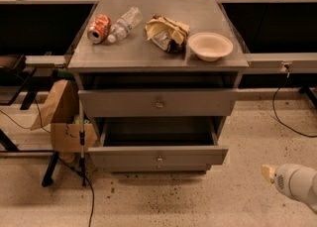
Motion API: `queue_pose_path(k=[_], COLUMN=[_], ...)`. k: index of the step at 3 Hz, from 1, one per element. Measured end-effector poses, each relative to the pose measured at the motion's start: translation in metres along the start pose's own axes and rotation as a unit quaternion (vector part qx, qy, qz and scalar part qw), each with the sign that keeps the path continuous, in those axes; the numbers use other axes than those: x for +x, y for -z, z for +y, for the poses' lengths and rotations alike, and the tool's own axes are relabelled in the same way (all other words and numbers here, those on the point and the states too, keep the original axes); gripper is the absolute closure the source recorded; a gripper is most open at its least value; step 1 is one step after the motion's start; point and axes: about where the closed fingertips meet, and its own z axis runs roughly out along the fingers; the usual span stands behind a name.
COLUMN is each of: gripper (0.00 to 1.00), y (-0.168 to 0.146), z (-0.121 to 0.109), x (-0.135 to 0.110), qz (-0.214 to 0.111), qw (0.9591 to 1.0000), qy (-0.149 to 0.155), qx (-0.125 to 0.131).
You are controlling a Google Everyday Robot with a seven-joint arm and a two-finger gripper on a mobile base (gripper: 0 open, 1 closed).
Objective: Close middle drawer
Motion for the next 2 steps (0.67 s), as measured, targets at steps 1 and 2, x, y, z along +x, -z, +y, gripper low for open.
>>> queue_pose_path(k=[1,2], gripper=[1.00,0.82], y=[0.029,0.034], z=[0.002,-0.012], x=[-0.024,-0.029], qz=[-0.002,-0.004], qw=[0.9986,0.9981], qy=[0.053,0.059], qx=[0.003,0.017])
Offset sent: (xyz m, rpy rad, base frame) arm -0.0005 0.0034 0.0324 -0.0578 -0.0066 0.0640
